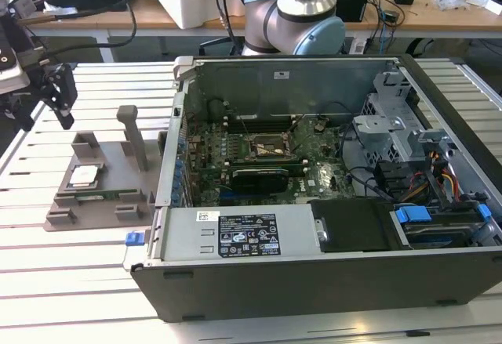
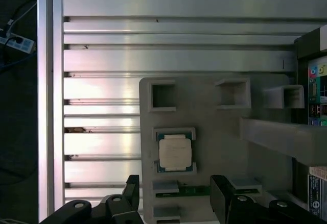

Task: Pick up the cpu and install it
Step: 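Pick up the cpu and move it towards the insertion slot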

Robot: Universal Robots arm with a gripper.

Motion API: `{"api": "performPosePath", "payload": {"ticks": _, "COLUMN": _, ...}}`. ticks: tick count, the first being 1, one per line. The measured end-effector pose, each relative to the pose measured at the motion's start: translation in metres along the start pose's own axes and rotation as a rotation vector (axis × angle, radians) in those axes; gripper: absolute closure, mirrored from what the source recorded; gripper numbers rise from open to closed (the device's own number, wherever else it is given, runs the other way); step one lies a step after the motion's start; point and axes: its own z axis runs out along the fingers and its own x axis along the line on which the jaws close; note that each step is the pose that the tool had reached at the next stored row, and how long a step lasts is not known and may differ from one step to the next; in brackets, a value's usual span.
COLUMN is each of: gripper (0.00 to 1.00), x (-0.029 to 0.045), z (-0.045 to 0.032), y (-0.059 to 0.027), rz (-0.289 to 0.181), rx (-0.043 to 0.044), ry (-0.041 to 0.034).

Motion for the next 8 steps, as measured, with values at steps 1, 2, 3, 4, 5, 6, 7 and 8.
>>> {"api": "performPosePath", "payload": {"ticks": 1, "gripper": 0.34, "x": -0.0002, "z": 0.0013, "y": 0.0, "rz": 0.0, "rx": 0.0, "ry": 0.0}}
{"api": "performPosePath", "payload": {"ticks": 2, "gripper": 0.34, "x": -0.0009, "z": 0.0032, "y": 0.0, "rz": 0.0, "rx": 0.0006, "ry": 0.0001}}
{"api": "performPosePath", "payload": {"ticks": 3, "gripper": 0.34, "x": -0.0016, "z": 0.0045, "y": 0.0, "rz": -0.001, "rx": 0.0021, "ry": 0.0001}}
{"api": "performPosePath", "payload": {"ticks": 4, "gripper": 0.34, "x": -0.0022, "z": 0.0055, "y": 0.0, "rz": -0.001, "rx": 0.0055, "ry": -0.0001}}
{"api": "performPosePath", "payload": {"ticks": 5, "gripper": 0.34, "x": -0.0029, "z": 0.0062, "y": 0.0001, "rz": -0.002, "rx": 0.0085, "ry": -0.0002}}
{"api": "performPosePath", "payload": {"ticks": 6, "gripper": 0.34, "x": -0.0047, "z": 0.0072, "y": 0.0002, "rz": -0.004, "rx": 0.0132, "ry": -0.0001}}
{"api": "performPosePath", "payload": {"ticks": 7, "gripper": 0.34, "x": -0.006, "z": 0.0079, "y": 0.0002, "rz": -0.004, "rx": 0.0146, "ry": -0.0001}}
{"api": "performPosePath", "payload": {"ticks": 8, "gripper": 0.34, "x": -0.0066, "z": 0.0083, "y": 0.0002, "rz": -0.005, "rx": 0.015, "ry": -0.0001}}
